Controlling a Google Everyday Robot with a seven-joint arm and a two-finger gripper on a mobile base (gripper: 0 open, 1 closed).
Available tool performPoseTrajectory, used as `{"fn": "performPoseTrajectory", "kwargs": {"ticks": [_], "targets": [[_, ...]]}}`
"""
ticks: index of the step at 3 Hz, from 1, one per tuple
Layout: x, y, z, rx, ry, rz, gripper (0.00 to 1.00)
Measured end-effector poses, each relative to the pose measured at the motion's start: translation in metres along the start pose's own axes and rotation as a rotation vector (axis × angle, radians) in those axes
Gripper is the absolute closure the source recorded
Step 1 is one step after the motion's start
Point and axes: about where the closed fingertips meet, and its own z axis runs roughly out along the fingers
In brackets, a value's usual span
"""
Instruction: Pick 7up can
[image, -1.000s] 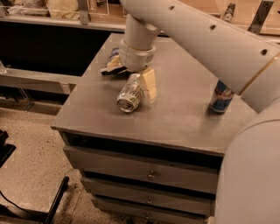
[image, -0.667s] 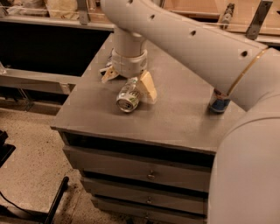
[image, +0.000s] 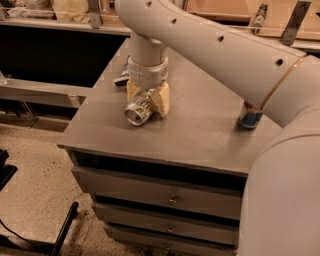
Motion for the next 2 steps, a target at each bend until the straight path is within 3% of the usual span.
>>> {"fn": "performPoseTrajectory", "kwargs": {"ticks": [2], "targets": [[0.0004, -0.0016, -0.0013, 0.004, 0.001, -0.001, 0.87]]}}
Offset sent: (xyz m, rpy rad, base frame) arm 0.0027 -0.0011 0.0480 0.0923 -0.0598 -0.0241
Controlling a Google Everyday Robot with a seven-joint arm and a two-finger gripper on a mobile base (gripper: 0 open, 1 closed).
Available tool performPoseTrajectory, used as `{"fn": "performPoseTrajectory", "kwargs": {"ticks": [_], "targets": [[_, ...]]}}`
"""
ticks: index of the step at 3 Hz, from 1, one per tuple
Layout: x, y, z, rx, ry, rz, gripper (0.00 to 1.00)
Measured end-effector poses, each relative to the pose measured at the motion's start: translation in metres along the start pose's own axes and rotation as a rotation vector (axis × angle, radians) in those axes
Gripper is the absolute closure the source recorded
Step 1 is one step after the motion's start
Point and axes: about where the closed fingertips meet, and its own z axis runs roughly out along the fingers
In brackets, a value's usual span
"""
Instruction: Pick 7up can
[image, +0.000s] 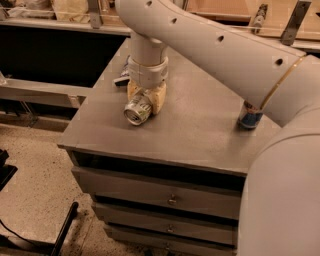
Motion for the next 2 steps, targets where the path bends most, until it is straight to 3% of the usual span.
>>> {"fn": "performPoseTrajectory", "kwargs": {"ticks": [1, 2], "targets": [[0.002, -0.003, -0.041, 0.105, 0.014, 0.018, 1.0], [0.002, -0.003, -0.082, 0.212, 0.039, 0.032, 1.0]]}}
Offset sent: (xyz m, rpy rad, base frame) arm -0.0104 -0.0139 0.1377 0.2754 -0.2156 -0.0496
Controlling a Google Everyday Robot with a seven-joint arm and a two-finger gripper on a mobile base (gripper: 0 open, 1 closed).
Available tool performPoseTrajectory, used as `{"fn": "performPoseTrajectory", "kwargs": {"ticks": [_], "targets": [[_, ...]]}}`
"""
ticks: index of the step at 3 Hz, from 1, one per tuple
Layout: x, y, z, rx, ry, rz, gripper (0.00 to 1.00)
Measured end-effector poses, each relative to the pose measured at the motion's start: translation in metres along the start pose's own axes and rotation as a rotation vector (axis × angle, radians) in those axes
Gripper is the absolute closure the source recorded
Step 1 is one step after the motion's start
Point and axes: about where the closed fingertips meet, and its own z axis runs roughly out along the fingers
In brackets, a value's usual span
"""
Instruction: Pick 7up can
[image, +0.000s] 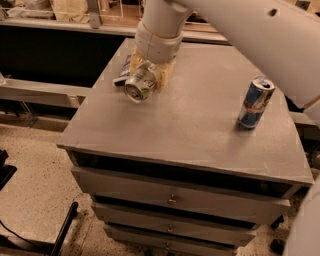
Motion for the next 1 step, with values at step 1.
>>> {"fn": "performPoseTrajectory", "kwargs": {"ticks": [1], "targets": [[0.0002, -0.0005, -0.0036, 0.009, 0.003, 0.002, 1.0]]}}
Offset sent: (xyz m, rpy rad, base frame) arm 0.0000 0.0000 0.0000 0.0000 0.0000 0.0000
